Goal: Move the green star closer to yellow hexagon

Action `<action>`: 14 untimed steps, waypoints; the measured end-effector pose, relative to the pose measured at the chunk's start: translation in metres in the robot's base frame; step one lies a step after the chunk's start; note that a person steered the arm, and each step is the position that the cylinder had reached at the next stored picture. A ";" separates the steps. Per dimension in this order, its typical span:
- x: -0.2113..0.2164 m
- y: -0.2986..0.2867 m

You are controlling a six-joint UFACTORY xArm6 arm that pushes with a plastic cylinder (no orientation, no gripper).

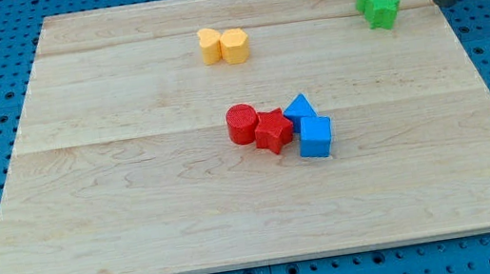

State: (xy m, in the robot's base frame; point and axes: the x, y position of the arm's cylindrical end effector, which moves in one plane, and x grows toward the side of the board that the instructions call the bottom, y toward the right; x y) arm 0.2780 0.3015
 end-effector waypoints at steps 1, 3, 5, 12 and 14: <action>-0.006 -0.034; 0.014 -0.093; 0.053 -0.129; 0.023 -0.184; 0.010 -0.192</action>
State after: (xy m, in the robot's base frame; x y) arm 0.2879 0.1100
